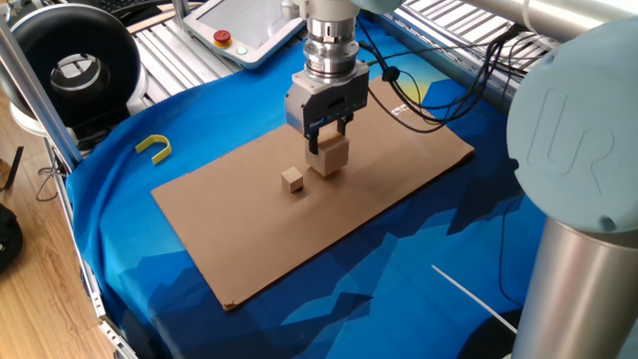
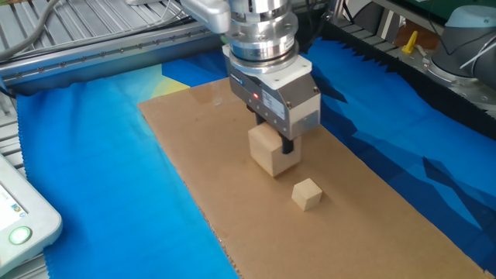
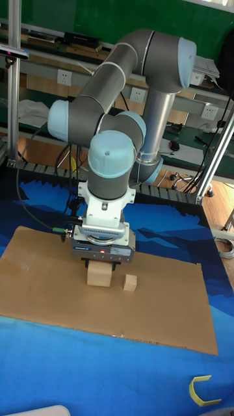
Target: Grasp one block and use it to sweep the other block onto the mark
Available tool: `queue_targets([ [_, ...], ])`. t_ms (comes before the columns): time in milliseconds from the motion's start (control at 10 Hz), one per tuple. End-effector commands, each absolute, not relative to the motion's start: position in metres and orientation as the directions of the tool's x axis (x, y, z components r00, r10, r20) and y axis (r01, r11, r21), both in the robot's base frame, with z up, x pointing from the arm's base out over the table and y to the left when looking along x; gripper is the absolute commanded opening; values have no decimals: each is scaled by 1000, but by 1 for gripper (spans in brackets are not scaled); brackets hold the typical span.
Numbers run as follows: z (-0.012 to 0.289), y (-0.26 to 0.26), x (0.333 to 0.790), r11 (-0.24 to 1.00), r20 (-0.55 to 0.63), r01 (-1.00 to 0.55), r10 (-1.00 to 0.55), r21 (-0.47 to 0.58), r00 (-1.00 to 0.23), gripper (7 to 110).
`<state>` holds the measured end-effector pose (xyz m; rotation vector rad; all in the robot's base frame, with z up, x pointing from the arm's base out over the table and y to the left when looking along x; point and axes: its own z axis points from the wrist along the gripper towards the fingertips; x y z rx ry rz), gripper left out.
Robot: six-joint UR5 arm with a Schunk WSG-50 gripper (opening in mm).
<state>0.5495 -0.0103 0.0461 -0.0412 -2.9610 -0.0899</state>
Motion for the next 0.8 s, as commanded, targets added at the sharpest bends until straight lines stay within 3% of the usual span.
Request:
queue_targets([
  [0,45,-32,559,1000,157,25,26,-7,-987,7],
  [700,53,-23,572,998,129,41,34,55,-991,7],
])
